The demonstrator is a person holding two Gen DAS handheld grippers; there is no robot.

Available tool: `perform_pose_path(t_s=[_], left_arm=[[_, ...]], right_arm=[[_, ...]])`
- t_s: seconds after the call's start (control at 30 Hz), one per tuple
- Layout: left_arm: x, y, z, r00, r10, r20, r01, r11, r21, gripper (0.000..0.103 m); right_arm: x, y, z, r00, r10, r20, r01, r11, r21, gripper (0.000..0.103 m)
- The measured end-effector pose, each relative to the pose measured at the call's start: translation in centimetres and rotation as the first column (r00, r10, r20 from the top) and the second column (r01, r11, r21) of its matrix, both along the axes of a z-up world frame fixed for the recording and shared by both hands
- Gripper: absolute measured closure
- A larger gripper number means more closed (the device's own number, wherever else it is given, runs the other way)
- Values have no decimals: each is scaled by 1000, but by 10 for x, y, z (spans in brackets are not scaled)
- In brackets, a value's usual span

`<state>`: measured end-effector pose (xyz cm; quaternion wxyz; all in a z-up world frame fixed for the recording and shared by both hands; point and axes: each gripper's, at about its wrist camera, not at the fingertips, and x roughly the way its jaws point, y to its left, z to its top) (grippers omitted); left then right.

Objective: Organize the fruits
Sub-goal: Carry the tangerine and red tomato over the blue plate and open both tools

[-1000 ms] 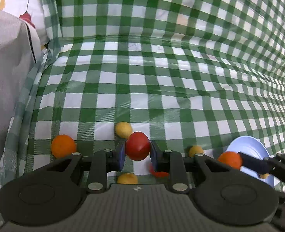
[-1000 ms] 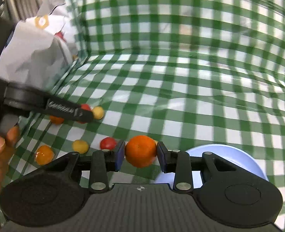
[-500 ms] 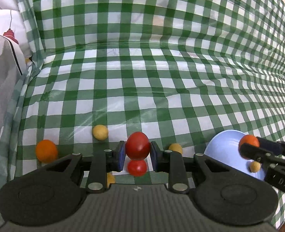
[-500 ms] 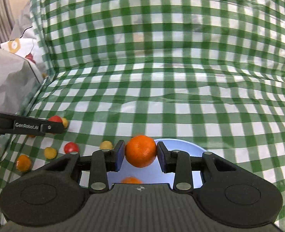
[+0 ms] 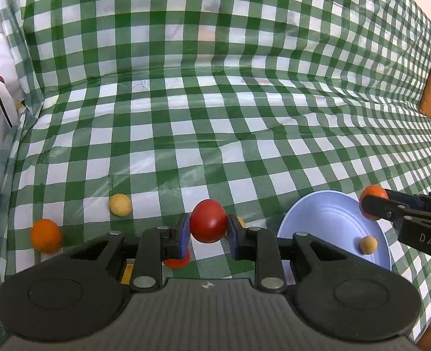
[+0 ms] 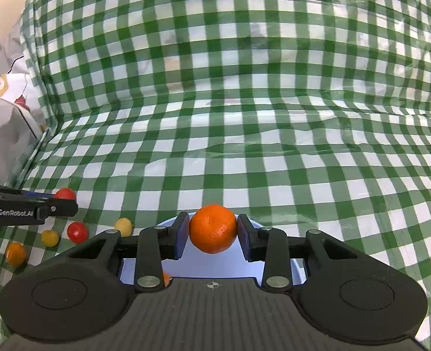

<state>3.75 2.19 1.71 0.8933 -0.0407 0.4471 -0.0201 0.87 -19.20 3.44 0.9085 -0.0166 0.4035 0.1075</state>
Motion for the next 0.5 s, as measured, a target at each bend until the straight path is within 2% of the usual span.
perform_pose_path(t_s=[0.5], left_arm=[[0, 0, 0, 1000, -11, 6, 12, 1000, -11, 74]], right_arm=[[1, -4, -3, 1000, -12, -15, 12, 1000, -4, 66]])
